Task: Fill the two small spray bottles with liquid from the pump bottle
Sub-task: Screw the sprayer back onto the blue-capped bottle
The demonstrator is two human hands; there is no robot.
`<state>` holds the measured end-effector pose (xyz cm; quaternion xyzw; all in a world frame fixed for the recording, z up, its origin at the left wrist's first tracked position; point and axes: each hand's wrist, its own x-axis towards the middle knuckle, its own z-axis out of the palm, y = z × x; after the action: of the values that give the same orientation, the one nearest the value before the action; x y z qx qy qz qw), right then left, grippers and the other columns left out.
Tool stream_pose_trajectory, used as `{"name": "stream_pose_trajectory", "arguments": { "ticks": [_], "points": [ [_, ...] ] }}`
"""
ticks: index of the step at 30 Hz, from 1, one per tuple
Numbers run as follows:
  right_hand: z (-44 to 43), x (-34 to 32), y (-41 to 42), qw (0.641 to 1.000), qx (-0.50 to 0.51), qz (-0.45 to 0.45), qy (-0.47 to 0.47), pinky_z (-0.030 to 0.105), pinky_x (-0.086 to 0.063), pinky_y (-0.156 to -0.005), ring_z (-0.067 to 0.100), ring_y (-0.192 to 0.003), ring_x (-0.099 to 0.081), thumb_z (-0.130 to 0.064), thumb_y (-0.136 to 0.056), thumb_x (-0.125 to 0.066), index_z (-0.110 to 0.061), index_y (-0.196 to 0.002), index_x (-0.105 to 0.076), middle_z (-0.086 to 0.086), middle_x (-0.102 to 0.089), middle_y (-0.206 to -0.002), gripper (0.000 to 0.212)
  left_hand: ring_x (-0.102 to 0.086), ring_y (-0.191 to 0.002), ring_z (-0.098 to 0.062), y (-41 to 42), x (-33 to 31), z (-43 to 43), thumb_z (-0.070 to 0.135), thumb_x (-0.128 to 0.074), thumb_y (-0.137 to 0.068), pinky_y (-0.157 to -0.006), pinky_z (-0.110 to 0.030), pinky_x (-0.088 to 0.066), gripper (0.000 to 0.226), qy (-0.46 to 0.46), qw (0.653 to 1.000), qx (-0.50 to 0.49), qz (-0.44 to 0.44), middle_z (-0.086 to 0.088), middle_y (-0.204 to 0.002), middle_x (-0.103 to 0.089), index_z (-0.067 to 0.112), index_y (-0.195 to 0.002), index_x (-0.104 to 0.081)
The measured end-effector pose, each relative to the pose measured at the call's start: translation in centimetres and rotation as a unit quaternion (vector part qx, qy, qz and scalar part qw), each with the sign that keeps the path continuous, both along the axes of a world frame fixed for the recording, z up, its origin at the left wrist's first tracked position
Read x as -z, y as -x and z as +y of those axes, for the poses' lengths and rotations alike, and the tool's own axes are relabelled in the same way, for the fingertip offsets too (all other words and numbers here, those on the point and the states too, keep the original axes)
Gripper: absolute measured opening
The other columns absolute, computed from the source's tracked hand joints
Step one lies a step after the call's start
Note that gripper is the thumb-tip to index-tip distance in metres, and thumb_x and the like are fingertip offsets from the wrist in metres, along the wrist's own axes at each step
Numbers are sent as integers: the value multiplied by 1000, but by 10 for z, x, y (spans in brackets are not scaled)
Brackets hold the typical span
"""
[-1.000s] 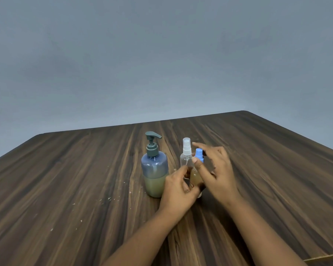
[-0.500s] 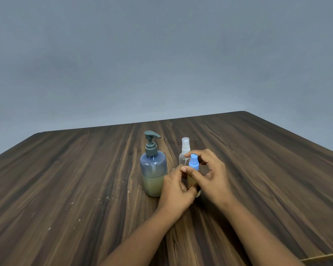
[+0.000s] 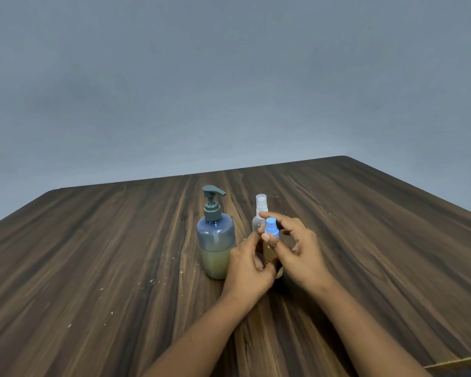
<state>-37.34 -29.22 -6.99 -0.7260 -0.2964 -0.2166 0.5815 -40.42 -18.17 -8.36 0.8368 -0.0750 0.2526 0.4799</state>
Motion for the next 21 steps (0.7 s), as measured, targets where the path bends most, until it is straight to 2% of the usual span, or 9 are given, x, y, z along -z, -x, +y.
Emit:
{"name": "stream_pose_trajectory", "arguments": {
  "ticks": [2, 4, 6, 8, 11, 14, 16, 19, 21],
  "points": [
    [-1, 1, 0, 1000, -10, 23, -17, 20, -49, -82, 8, -102, -62, -37, -77, -60, -33, -109, -66, -9, -71, -102, 33, -58, -47, -29, 2, -1, 0, 18, -50, -62, -50, -37, -49, 39, 7, 1000, 7, 3, -4, -49, -53, 48, -89, -48],
    [-2, 1, -1, 1000, 1, 23, -17, 27, -51, -83, 11, -100, -64, -35, -75, -64, -30, -101, -69, -9, -72, -98, 28, -58, -45, -27, 1, 1, -1, 22, -52, -60, -49, -36, -49, 34, 6, 1000, 6, 5, -4, -49, -55, 42, -88, -51],
    [-2, 0, 0, 999, 29, 10, -23, 23, -49, -78, 12, -89, -64, -29, -69, -73, -33, -89, -67, -9, -71, -88, 22, -59, -47, -30, -2, 2, 0, 29, -53, -57, -47, -35, -47, 28, 0, 1000, -6, 6, -8, -54, -58, 28, -84, -56],
    [-2, -1, 1, 998, 62, -6, -24, 18, -46, -72, 11, -80, -61, -32, -62, -78, -38, -81, -59, -10, -66, -82, 27, -59, -47, -31, -3, 4, 0, 27, -54, -58, -46, -33, -46, 26, -5, 1000, -13, 5, -10, -58, -59, 17, -82, -56],
    [-3, -3, 4, 999, 50, -12, -9, 15, -45, -79, 8, -91, -61, -47, -65, -72, -36, -95, -63, -11, -66, -94, 33, -60, -48, -28, -2, 4, 1, 27, -57, -64, -46, -34, -46, 14, -16, 1000, -8, 3, -7, -60, -59, 23, -77, -53],
    [-5, -3, 6, 999, -4, 14, -42, 22, -46, -92, 12, -107, -61, -33, -76, -63, -21, -120, -61, -6, -69, -109, 46, -59, -48, -27, -2, 3, 2, 39, -57, -62, -47, -35, -47, 17, -25, 1000, -3, -1, -6, -56, -57, 31, -75, -48],
    [-6, -3, 7, 999, 5, 2, -36, 20, -46, -90, 10, -102, -62, -21, -75, -66, -22, -122, -59, -9, -69, -102, 48, -58, -47, -29, -2, 3, 1, 32, -55, -61, -46, -34, -45, 17, -20, 1000, -7, 2, -6, -53, -54, 27, -77, -51],
    [-5, -3, 7, 999, 37, 2, -22, 5, -41, -78, 4, -90, -59, -24, -69, -79, -32, -117, -56, -18, -64, -88, 54, -58, -48, -30, -3, 6, 2, 23, -54, -64, -47, -39, -47, 21, -19, 1000, -11, 0, -4, -55, -54, 16, -83, -55],
    [-5, -4, 8, 999, 30, 17, -29, 5, -41, -78, 5, -95, -58, -26, -70, -82, -32, -123, -51, -12, -64, -92, 62, -59, -47, -25, -4, 7, 3, 22, -56, -69, -45, -35, -48, 14, -21, 1000, -8, -9, 0, -55, -54, 22, -83, -55]
  ]
}}
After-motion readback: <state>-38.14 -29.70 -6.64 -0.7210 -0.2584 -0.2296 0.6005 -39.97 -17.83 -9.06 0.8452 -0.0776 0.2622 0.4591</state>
